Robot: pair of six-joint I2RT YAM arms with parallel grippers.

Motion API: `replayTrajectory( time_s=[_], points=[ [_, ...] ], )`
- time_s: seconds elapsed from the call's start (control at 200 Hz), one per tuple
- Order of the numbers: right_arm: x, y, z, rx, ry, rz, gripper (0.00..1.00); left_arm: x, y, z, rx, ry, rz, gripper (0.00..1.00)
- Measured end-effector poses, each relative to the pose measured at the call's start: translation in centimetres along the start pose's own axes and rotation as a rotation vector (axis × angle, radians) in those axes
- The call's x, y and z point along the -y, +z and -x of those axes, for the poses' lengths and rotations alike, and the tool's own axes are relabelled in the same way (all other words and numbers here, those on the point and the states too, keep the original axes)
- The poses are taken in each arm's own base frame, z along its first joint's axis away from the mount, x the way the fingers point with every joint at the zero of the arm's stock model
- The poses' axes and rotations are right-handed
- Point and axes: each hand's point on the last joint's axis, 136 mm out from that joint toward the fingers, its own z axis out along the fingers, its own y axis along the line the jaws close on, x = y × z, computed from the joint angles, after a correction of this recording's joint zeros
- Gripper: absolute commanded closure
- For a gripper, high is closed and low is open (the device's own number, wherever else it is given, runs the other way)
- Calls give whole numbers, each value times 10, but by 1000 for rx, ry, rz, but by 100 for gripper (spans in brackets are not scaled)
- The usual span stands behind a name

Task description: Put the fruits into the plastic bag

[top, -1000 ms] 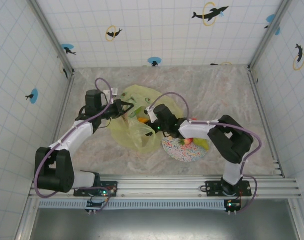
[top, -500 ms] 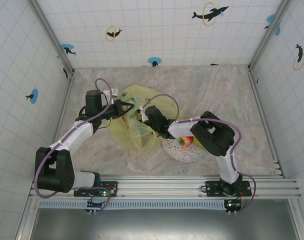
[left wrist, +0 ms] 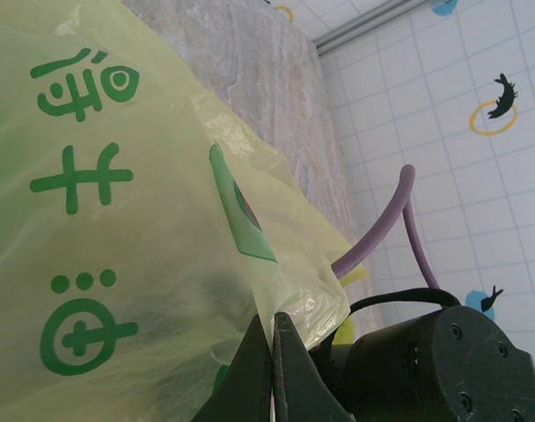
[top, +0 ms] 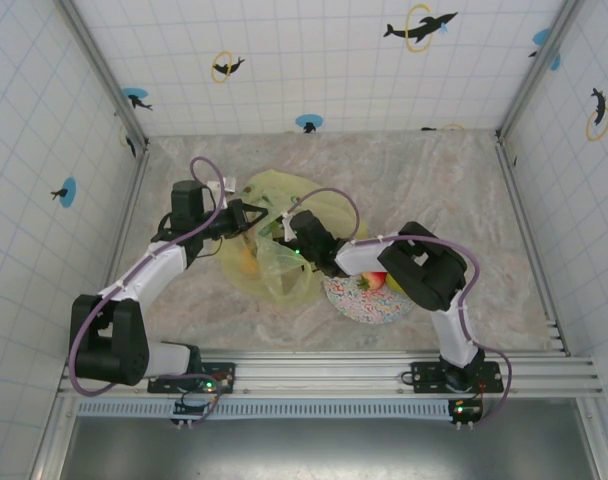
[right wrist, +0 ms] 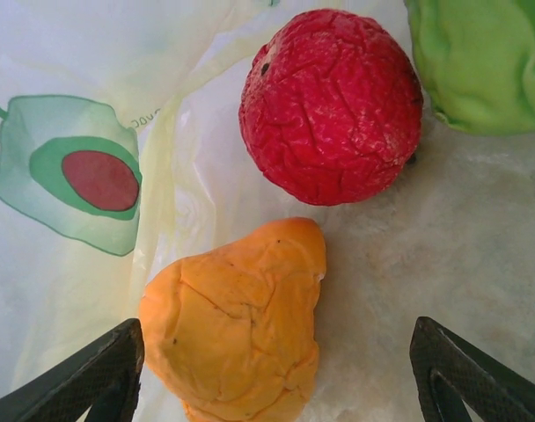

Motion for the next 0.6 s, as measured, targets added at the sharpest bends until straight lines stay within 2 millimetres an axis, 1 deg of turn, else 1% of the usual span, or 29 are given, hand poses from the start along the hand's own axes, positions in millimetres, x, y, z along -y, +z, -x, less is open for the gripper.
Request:
replayTrajectory(
  time_s=[0.095, 0.16, 0.28, 0.335, 0.49, 0.6],
  points=[
    [7, -4, -2, -2, 10, -11, 21, 0, 0, 0, 0, 0, 0, 100],
    [13, -10, -6, -7, 16, -25, 21, 0, 0, 0, 0, 0, 0, 100],
    [20, -29, -7, -5, -1, -57, 22, 0, 0, 0, 0, 0, 0, 100],
    [17, -40, -2, 8, -22, -68, 22, 0, 0, 0, 0, 0, 0, 100],
    [6, -70, 22, 60, -125, -123, 22, 0, 0, 0, 0, 0, 1, 100],
    [6, -91, 33, 81, -201, -200, 22, 0, 0, 0, 0, 0, 1, 100]
  ],
)
